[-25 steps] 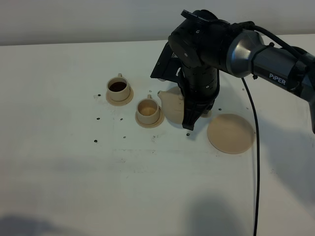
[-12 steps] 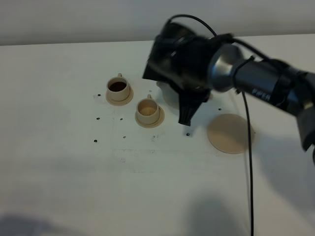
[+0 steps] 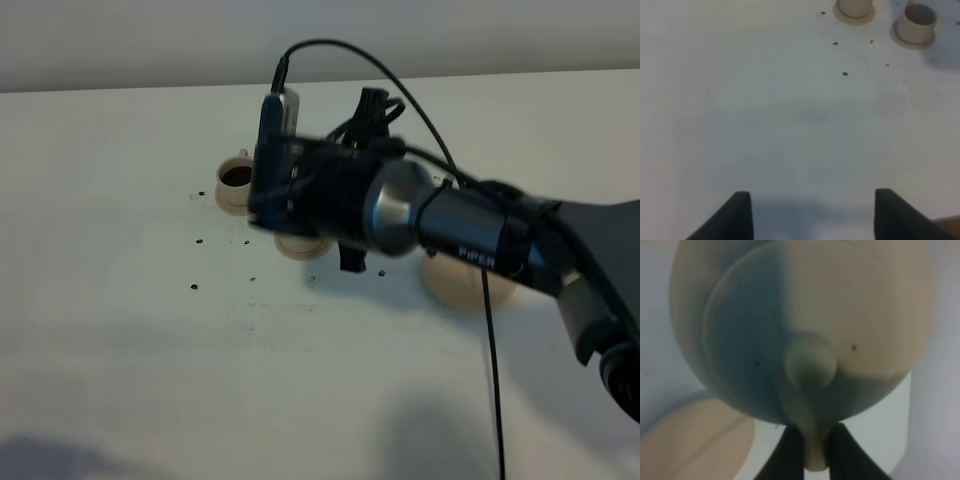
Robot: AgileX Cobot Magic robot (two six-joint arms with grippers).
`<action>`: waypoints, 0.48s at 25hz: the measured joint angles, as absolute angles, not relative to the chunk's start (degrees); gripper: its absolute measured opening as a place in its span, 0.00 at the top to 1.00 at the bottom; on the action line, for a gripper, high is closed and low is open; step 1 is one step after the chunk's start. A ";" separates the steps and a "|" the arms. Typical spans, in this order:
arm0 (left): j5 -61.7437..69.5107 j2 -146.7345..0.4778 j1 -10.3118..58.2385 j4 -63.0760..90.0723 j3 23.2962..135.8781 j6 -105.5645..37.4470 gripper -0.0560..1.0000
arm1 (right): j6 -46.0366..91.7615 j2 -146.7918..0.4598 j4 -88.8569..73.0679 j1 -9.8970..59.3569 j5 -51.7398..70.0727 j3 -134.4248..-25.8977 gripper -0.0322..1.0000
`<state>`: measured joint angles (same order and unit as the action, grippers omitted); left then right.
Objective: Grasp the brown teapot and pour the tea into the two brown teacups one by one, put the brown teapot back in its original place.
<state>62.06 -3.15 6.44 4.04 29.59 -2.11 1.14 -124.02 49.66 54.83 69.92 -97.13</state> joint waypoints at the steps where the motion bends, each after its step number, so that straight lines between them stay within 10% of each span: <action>1: 62.06 -3.15 6.44 4.04 29.59 -2.11 0.47 | 0.00 -124.02 50.52 55.23 69.92 -95.83 0.87; 12: 62.06 -3.15 6.44 4.04 29.59 -2.11 0.47 | -10.09 -124.08 61.63 58.06 69.49 -86.78 0.87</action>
<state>62.06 -3.15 6.44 4.04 29.59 -2.11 -10.09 -124.08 61.63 58.06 69.49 -86.78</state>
